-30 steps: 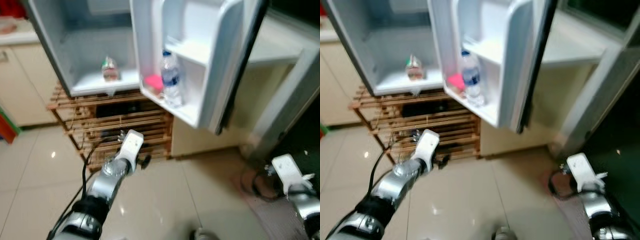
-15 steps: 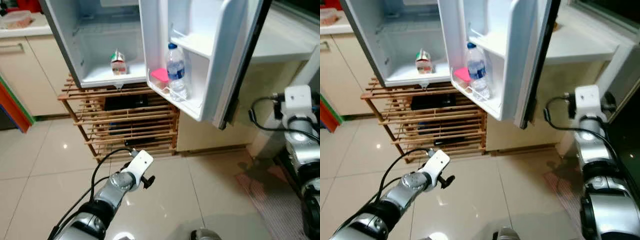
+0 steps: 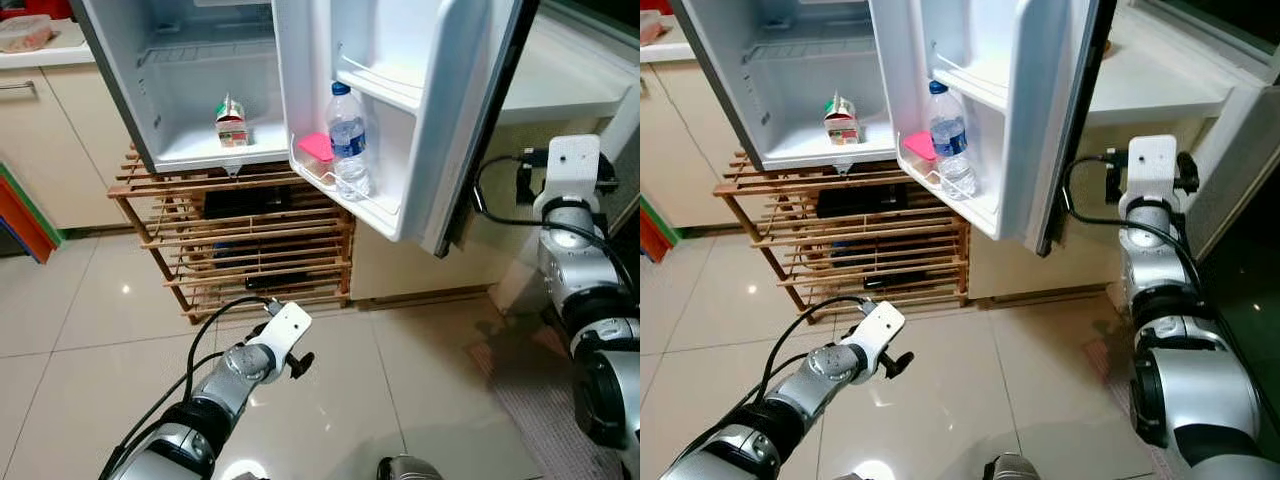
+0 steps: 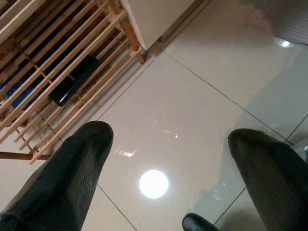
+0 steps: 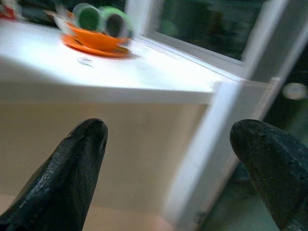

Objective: Restocking fridge

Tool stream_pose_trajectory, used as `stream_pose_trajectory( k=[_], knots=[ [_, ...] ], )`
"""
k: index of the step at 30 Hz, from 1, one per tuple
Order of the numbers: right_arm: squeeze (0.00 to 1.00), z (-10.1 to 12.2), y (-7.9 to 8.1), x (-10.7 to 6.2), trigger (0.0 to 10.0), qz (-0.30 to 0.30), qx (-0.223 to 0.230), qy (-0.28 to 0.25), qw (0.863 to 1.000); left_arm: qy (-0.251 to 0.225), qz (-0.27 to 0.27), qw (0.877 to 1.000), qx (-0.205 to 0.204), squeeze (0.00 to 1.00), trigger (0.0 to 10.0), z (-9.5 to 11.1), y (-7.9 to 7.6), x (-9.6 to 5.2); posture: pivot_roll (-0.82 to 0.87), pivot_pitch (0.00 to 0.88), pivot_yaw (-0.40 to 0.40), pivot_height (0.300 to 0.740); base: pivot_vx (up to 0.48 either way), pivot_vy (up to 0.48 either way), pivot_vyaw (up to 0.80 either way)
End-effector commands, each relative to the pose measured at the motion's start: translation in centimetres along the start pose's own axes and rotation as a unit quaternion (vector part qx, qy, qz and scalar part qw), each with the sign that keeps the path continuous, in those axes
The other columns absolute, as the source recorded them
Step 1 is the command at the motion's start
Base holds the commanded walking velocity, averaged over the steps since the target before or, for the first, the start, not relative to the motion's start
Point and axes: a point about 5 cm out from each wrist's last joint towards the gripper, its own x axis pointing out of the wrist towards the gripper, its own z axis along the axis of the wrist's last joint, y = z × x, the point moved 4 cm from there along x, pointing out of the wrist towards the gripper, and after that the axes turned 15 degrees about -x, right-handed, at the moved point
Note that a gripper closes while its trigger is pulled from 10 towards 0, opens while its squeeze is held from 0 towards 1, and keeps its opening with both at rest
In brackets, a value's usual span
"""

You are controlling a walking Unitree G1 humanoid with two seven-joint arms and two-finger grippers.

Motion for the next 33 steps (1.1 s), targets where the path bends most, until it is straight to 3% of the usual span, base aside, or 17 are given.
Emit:
stream_pose_trajectory(
  k=[1, 4, 13, 14, 16, 18, 19, 21, 22, 25, 26, 27, 28, 30, 31, 32, 33],
  knots=[
    [0.0, 1.2, 1.0, 0.1, 10.0, 0.019, 0.019, -0.017, 0.999, -0.015, 0.0, 1.0, 0.008, 0.0, 10.0, 1.2, 0.1, 0.0, -0.08, 0.0, 0.022, 0.726, 0.0, 0.0, 0.0],
    [0.0, 3.3, 3.4, 0.1, 10.0, 0.065, 0.071, -0.039, 0.995, -0.021, -0.002, 1.0, 0.006, 0.0, 10.0, 1.5, 0.0, 0.1, -0.08, 0.0, 0.017, 0.726, 0.0, 0.0, 0.0],
    [0.0, 6.7, 6.4, -0.4, 10.0, 0.129, 0.161, -0.071, 0.976, -0.022, 0.001, 1.0, 0.002, 0.0, 10.0, 1.2, 0.3, 0.0, -0.08, 0.0, 0.012, 0.726, 0.0, 0.0, 0.0],
    [0.0, 8.3, 7.9, -1.0, 10.0, 0.168, 0.181, -0.094, 0.964, -0.022, 0.002, 1.0, 0.002, 0.0, 10.0, 1.2, 0.3, 0.0, -0.08, 0.0, 0.011, 0.726, 0.0, 0.0, 0.0],
    [0.0, 8.3, 7.9, -1.0, 10.0, 0.168, 0.181, -0.094, 0.964, -0.022, 0.002, 1.0, 0.002, 0.0, 10.0, 1.2, 0.3, 0.0, -0.08, 0.0, 0.011, 0.726, 0.0, 0.0, 0.0],
    [0.0, 11.6, 10.8, -3.4, 10.0, 0.26, 0.207, -0.147, 0.932, -0.02, 0.002, 1.0, 0.001, 0.0, 10.0, 1.1, 0.4, 0.0, -0.08, 0.0, 0.011, 0.726, 0.0, 0.0, 0.0],
    [0.0, 11.6, 10.8, -3.4, 10.0, 0.26, 0.207, -0.147, 0.932, -0.02, 0.002, 1.0, 0.001, 0.0, 10.0, 1.1, 0.4, 0.0, -0.08, 0.0, 0.011, 0.726, 0.0, 0.0, 0.0],
    [0.0, 14.7, 13.2, -7.3, 10.0, 0.36, 0.226, -0.195, 0.884, 0.0, 0.0, 1.0, 0.007, 0.0, 10.0, 0.5, 0.4, 0.0, -0.09, 0.0, 0.014, 0.726, 0.0, 0.0, 0.0],
    [0.0, 14.7, 13.2, -7.3, 10.0, 0.36, 0.226, -0.195, 0.884, 0.0, 0.0, 1.0, 0.007, 0.0, 10.0, 0.5, 0.4, 0.0, -0.09, 0.0, 0.014, 0.726, 0.0, 0.0, 0.0],
    [0.0, 17.4, 13.7, -10.7, 10.0, 0.424, 0.254, -0.224, 0.84, 0.067, -0.003, 0.998, 0.004, 0.0, 10.0, -2.2, 0.4, -0.1, -0.1, 0.0, 0.019, 0.726, 0.0, 0.0, 0.0],
    [0.0, 17.4, 13.7, -10.7, 10.0, 0.424, 0.254, -0.224, 0.84, 0.067, -0.003, 0.998, 0.004, 0.0, 10.0, -2.2, 0.4, -0.1, -0.1, 0.0, 0.019, 0.726, 0.0, 0.0, 0.0],
    [0.0, 19.9, 13.0, -13.0, 10.0, 0.477, 0.303, -0.242, 0.789, 0.092, -0.007, 0.996, 0.006, 0.0, 10.0, -3.3, 0.3, -0.2, -0.1, 0.0, 0.02, 0.726, 0.0, 0.0, 0.0],
    [0.0, 20.8, 12.5, -14.1, 10.0, 0.504, 0.322, -0.251, 0.762, 0.095, -0.008, 0.995, 0.009, 0.0, 10.0, -3.4, 0.3, -0.2, -0.1, 0.0, 0.017, 0.726, 0.0, 0.0, 0.0],
    [0.0, 22.5, 10.0, -16.5, 10.0, 0.554, 0.393, -0.28, 0.679, 0.092, -0.011, 0.996, 0.014, 0.0, 10.0, -3.4, 0.2, -0.2, -0.1, 0.0, 0.018, 0.726, 0.0, 0.0, 0.0],
    [0.0, 22.8, 9.0, -17.2, 10.0, 0.567, 0.415, -0.288, 0.651, 0.089, -0.011, 0.996, 0.014, 0.0, 10.0, -3.3, 0.1, -0.2, -0.1, 0.0, 0.018, 0.726, 0.0, 0.0, 0.0],
    [0.0, 22.6, 8.0, -17.7, 10.0, 0.578, 0.435, -0.289, 0.627, 0.084, -0.012, 0.996, 0.012, 0.0, 10.0, -3.1, 0.0, -0.1, -0.1, 0.0, 0.019, 0.726, 0.0, 0.0, 0.0],
    [0.0, 21.2, 7.9, -16.8, 10.0, 0.567, 0.433, -0.273, 0.646, 0.068, -0.012, 0.998, 0.011, 0.0, 10.0, -2.6, -0.3, 0.1, -0.1, 0.0, 0.019, 0.726, 0.0, 0.0, 0.0]
  ],
)
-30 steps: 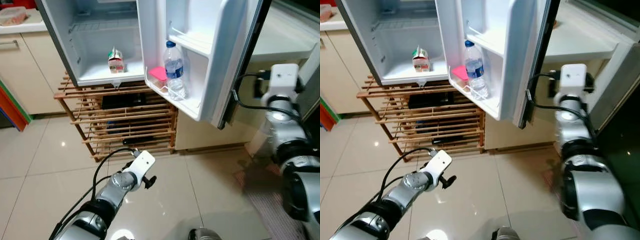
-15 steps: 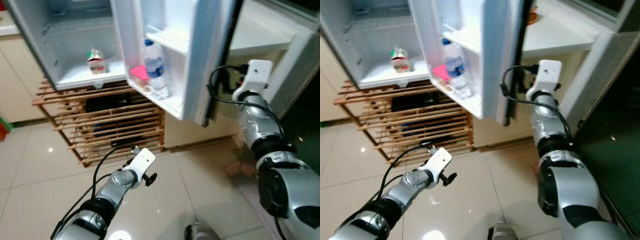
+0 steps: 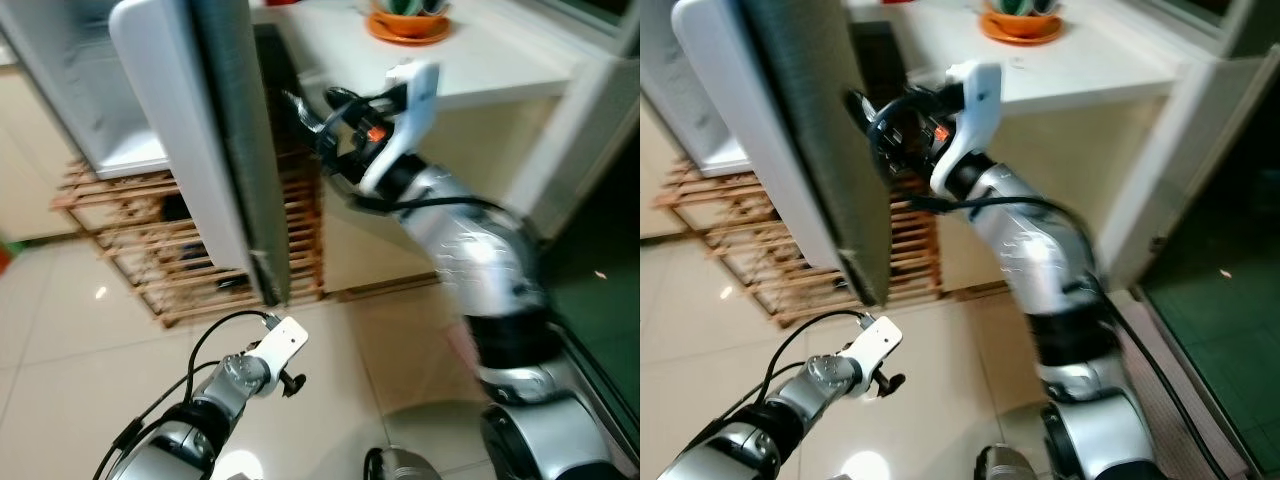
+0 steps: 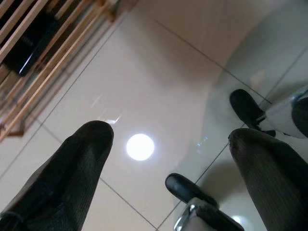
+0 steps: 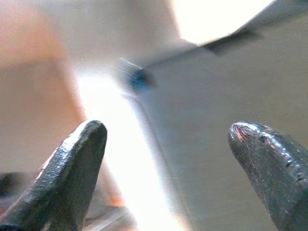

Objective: Restocking fridge

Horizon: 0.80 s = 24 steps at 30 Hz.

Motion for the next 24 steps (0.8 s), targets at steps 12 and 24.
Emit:
stream_pose_trajectory(
  k=[12, 24],
  knots=[
    [0.0, -7.1, -13.9, -15.0, 10.0, -0.454, -0.181, 0.228, 0.842, -0.435, 0.018, 0.894, -0.106, 0.0, 10.0, 18.1, 1.6, -7.5, -0.09, 0.0, 0.014, 0.726, 0.0, 0.0, 0.0],
    [0.0, -8.6, -12.8, -21.8, 10.0, -0.519, -0.289, 0.249, 0.764, -0.495, 0.136, 0.84, -0.174, 0.0, 10.0, 15.8, 6.7, -12.8, -0.07, 0.0, -0.001, 0.726, 0.0, 0.0, 0.0]
  ],
)
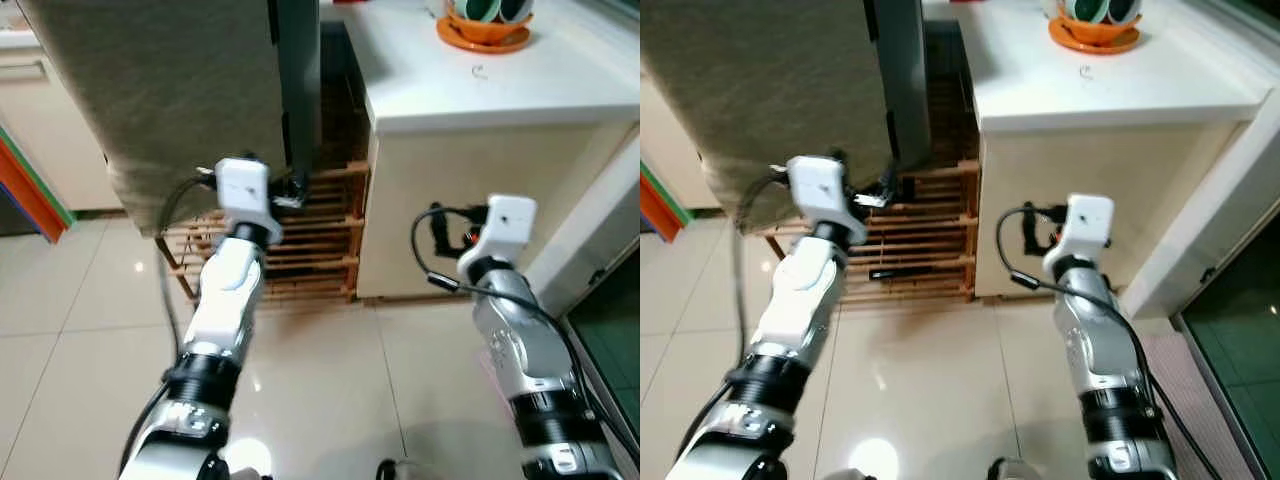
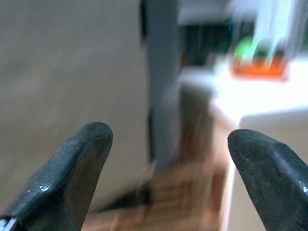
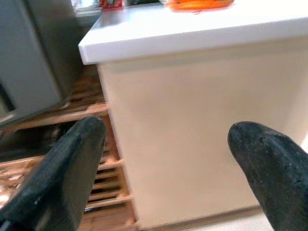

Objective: Restocking fridge

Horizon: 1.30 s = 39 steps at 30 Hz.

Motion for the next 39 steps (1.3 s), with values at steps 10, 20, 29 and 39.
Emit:
stream_pose_trajectory(
  k=[10, 20, 29, 39],
  knots=[
    [0.0, -4.1, -0.9, -4.8, 10.0, 0.029, -0.049, 0.004, 0.998, 0.059, -0.011, 0.998, -0.017, 0.0, 10.0, -2.2, 2.0, -6.1, -0.03, 0.0, -0.036, 0.726, 0.0, 0.0, 0.0],
    [0.0, -3.2, 1.0, -3.3, 10.0, 0.043, -0.035, -0.012, 0.998, 0.055, 0.029, 0.998, -0.011, 0.0, 10.0, -1.3, 2.1, -3.7, -0.05, 0.0, -0.016, 0.726, 0.445, 0.0, 0.0],
    [0.0, -2.5, 1.4, -2.5, 10.0, 0.045, -0.025, -0.021, 0.998, 0.088, 0.047, 0.995, -0.027, 0.0, 10.0, -2.9, 2.4, -3.4, -0.06, 0.0, -0.008, 0.726, 0.44, 0.0, 0.0],
    [0.0, -3.0, 1.6, -2.6, 10.0, 0.042, -0.021, -0.016, 0.999, 0.093, 0.043, 0.994, -0.033, 0.0, 10.0, -3.3, 2.0, -3.4, -0.07, 0.0, 0.002, 0.726, 0.429, 0.026, 0.0]
  ],
)
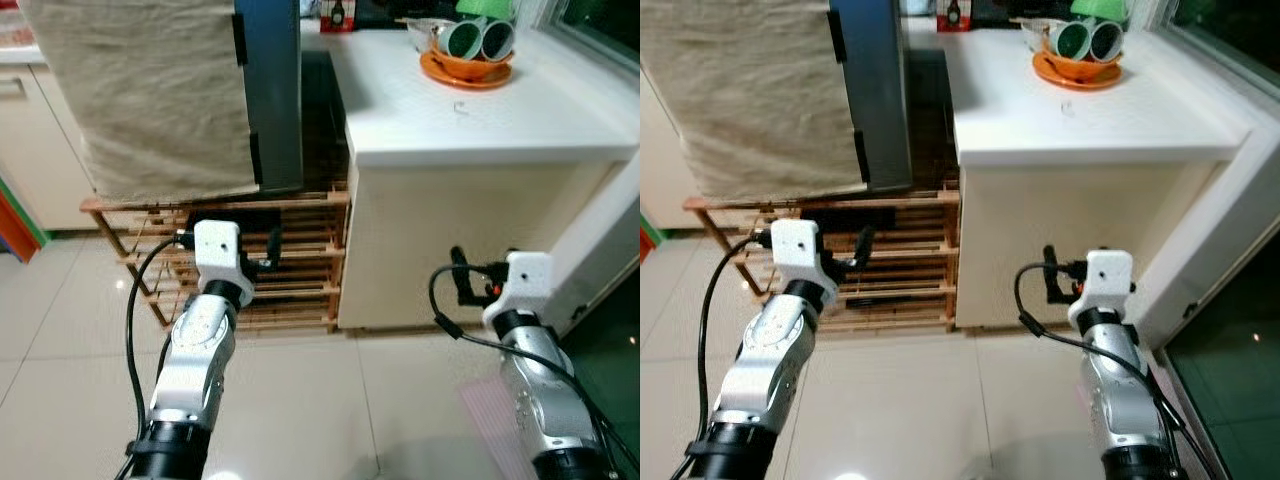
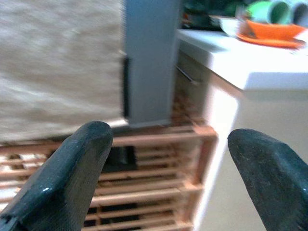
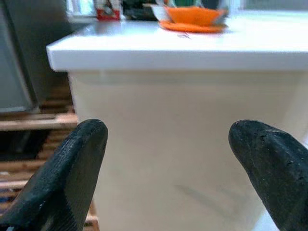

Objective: Restocking fridge

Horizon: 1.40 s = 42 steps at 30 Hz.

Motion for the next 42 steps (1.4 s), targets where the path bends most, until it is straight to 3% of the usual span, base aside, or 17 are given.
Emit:
stream_pose_trajectory(
  k=[1, 7, 22, 26, 29, 33, 42],
  knots=[
    [0.0, 0.4, 0.7, 0.2, 10.0, 0.006, 0.002, -0.006, 1.0, -0.002, 0.008, 1.0, 0.001, 0.0, 10.0, 0.2, 0.7, -0.1, -0.07, 0.0, 0.002, 0.726, 0.401, 0.259, 0.0],
    [0.0, 0.0, 0.8, 0.1, 10.0, 0.006, 0.005, 0.003, 1.0, -0.001, 0.007, 1.0, -0.008, 0.0, 10.0, 0.2, 0.4, 0.3, -0.07, 0.0, 0.004, 0.726, 0.067, 0.043, 0.0],
    [0.0, -0.2, 0.9, -0.1, 10.0, 0.01, 0.01, 0.009, 1.0, 0.017, 0.028, 0.999, -0.006, 0.0, 10.0, -0.2, 0.9, 0.8, -0.08, 0.0, 0.006, 0.726, 0.0, 0.475, 0.0],
    [0.0, -0.3, 1.0, -0.2, 10.0, 0.012, 0.008, 0.011, 1.0, 0.019, 0.029, 0.999, 0.0, 0.0, 10.0, -0.2, 0.8, 0.9, -0.08, 0.0, 0.006, 0.726, 0.0, 0.48, 0.0],
    [0.0, -0.3, 1.1, 0.0, 10.0, 0.014, 0.007, 0.014, 1.0, 0.019, 0.036, 0.999, 0.028, 0.0, 10.0, -0.3, 0.8, 1.0, -0.08, 0.0, 0.005, 0.726, 0.0, 0.32, 0.56],
    [0.0, -0.4, 1.2, 0.1, 10.0, 0.011, 0.008, 0.02, 1.0, 0.01, 0.018, 1.0, 0.021, 0.0, 10.0, -0.1, 0.1, 1.0, -0.08, 0.0, 0.004, 0.726, 0.0, 0.0, 0.24],
    [0.0, -0.3, 1.6, 0.1, 10.0, 0.021, 0.004, 0.017, 1.0, -0.009, 0.029, 0.999, 0.012, 0.0, 10.0, 0.8, 0.4, 1.2, -0.07, 0.0, 0.001, 0.726, 0.344, 0.319, 0.0]
  ],
)
